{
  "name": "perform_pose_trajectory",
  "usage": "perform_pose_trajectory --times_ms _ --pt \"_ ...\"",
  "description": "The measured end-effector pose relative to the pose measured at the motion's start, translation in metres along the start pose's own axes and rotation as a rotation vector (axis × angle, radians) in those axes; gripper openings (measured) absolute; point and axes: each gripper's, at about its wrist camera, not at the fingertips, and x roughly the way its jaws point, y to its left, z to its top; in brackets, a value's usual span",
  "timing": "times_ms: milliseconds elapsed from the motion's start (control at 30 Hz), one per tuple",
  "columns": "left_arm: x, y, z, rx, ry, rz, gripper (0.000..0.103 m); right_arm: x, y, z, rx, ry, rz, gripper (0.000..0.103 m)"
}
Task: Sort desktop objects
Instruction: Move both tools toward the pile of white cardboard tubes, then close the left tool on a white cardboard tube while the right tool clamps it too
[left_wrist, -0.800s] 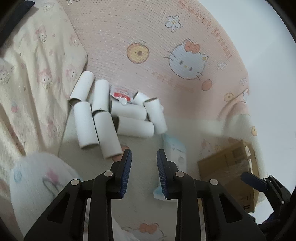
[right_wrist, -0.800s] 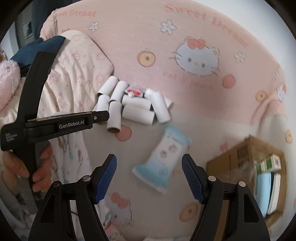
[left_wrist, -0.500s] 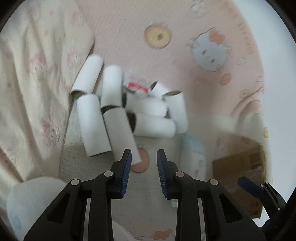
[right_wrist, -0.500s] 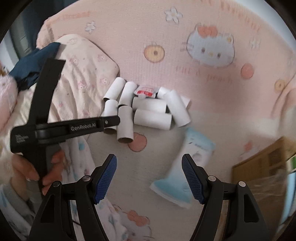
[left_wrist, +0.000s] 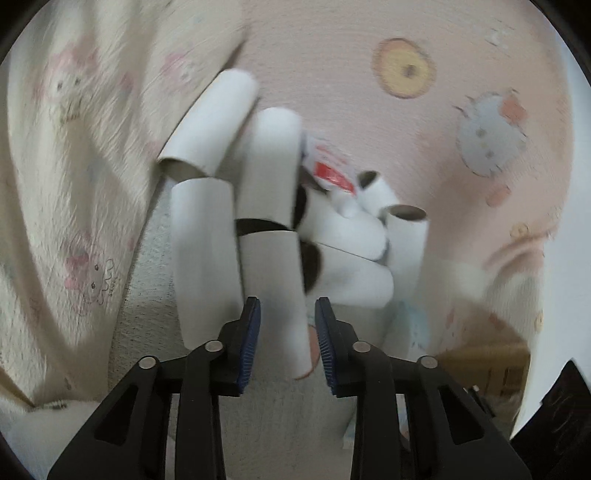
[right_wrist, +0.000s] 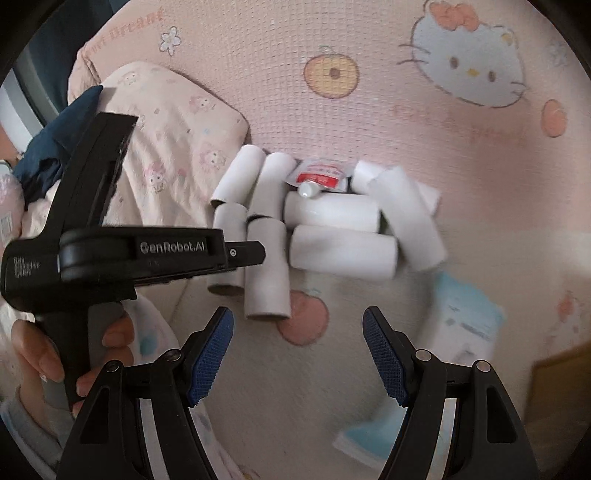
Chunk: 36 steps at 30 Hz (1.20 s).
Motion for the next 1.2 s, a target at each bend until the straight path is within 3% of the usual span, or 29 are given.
perform_pose_trajectory --times_ms 333,467,733,767,933,1200 --pt "0.015 -0.003 0.001 0.002 0.055 0.023 0.035 0.052 0.003 0.005 -0.025 0.058 0.047 0.071" --pt "0.018 -0.002 0.002 -0.013 0.059 -0.003 0.035 0.067 0.006 0.004 -0.029 0.082 0.068 0.07" --pt "0.02 -0.001 0.004 -0.019 0.064 -0.02 0.035 0.093 0.006 0.001 -0.014 0.126 0.122 0.047" --pt "0.02 0.0 0.005 -0.021 0.066 -0.02 0.035 0.094 0.006 0.001 -0.013 0.127 0.129 0.041" --pt "0.025 -0.002 0.005 -0.006 0.101 -0.017 0.036 0.092 0.008 -0.004 -0.016 0.105 0.115 0.041" --pt "0.05 -0.003 0.004 -0.04 0.218 -0.116 0.045 0.081 -0.009 -0.022 0.081 0.094 0.12 0.04"
